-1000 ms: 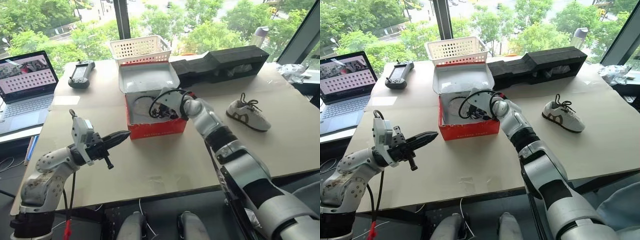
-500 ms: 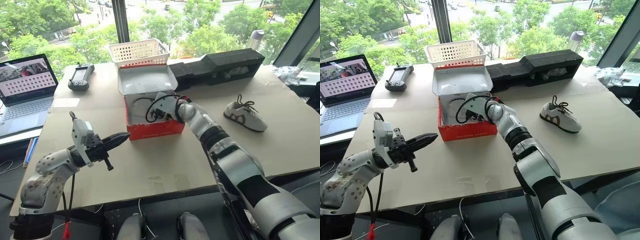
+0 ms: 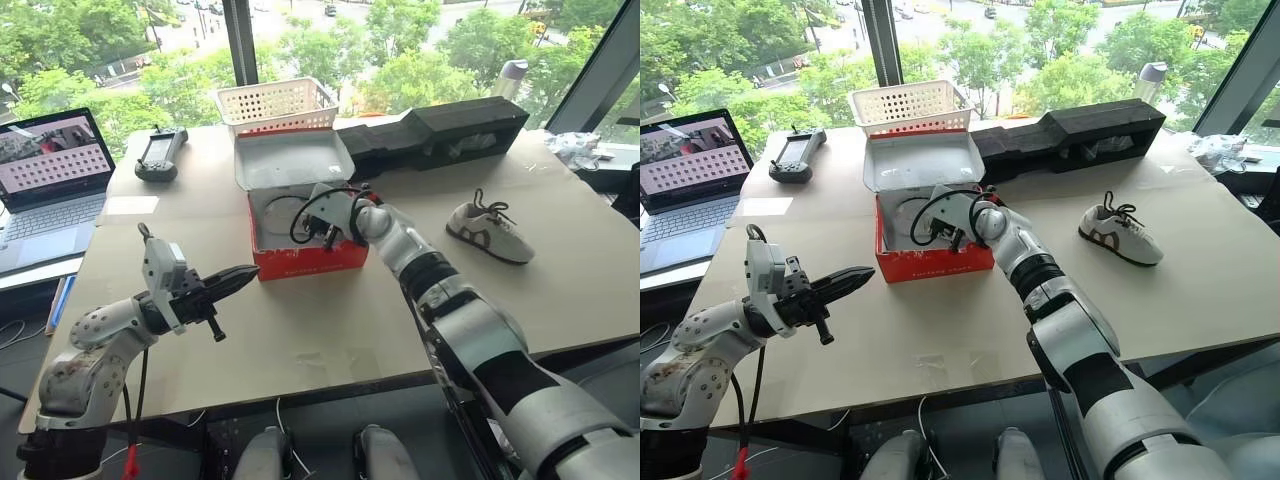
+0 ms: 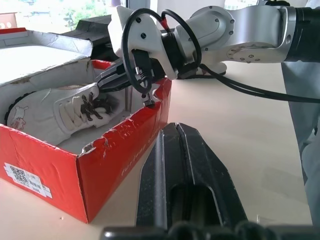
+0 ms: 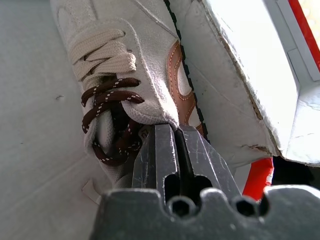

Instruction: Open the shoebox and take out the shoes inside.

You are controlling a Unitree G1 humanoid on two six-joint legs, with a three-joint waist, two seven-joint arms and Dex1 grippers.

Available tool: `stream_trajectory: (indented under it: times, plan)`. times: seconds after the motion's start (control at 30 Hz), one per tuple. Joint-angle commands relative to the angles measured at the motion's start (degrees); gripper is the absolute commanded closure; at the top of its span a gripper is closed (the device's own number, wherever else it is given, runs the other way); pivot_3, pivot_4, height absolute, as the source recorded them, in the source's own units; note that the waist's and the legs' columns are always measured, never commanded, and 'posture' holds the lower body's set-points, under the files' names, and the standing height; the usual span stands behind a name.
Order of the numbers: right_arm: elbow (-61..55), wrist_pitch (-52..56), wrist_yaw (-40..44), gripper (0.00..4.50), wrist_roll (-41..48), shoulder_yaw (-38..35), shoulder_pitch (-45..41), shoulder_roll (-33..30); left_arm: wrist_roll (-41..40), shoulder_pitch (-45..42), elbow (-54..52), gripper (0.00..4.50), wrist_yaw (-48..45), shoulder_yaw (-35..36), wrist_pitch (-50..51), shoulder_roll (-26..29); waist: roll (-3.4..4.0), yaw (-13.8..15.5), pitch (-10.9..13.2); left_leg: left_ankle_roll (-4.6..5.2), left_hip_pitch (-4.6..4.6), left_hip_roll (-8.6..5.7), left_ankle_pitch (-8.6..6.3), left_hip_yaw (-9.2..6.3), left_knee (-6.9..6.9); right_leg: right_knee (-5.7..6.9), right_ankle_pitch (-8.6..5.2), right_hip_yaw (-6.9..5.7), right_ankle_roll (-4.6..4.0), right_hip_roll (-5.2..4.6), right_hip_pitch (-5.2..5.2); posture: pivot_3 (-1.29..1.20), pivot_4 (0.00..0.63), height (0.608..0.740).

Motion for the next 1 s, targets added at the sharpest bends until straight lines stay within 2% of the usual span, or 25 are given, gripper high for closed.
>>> stream_trajectory:
  times: [0.03,0.2,0.3,0.87,1.0]
  plan:
    - [-11.8,5.3,3.1,4.47,2.2,-2.8,1.8,-2.2,0.0,-0.3,-1.3,4.5,-0.4,0.8,-0.5,0.8,0.0,0.1,0.0,0.0,-0.05,0.0,0.0,0.0,-0.01,0.0,0.0,0.0,0.0,0.0,-0.05,0.0,0.15,0.732]
    - [-26.6,13.3,6.1,4.47,3.3,-4.5,5.4,-4.2,0.3,-0.5,-0.9,4.5,-0.8,0.6,-0.6,0.9,0.01,0.2,0.0,0.02,-0.38,0.0,0.02,0.01,-0.01,0.05,0.2,-0.01,0.33,0.0,-0.38,0.0,0.15,0.732]
    - [-31.6,16.6,6.1,4.47,3.9,-5.3,6.9,-4.5,0.5,-0.7,-0.5,4.5,-1.0,0.4,-0.7,0.9,0.01,0.1,0.0,0.11,-0.57,0.01,0.1,0.03,-0.01,0.11,0.22,0.02,0.35,0.02,-0.61,0.0,0.15,0.732]
    - [-35.8,19.8,5.1,4.47,5.2,-5.2,8.9,-4.4,1.1,-1.7,0.2,4.5,-1.5,0.2,-0.6,0.7,0.0,0.2,0.0,0.24,-0.73,0.04,0.2,0.04,0.01,0.1,0.22,-0.01,0.34,0.06,-0.75,0.0,0.15,0.732]
    - [-38.6,19.0,3.8,4.47,9.8,-9.3,7.5,-2.1,1.2,-1.7,0.3,4.5,-1.5,0.2,-0.6,0.6,0.0,0.1,0.0,0.23,-0.74,0.04,0.2,0.04,0.02,0.1,0.22,-0.01,0.34,0.06,-0.75,0.0,0.15,0.732]
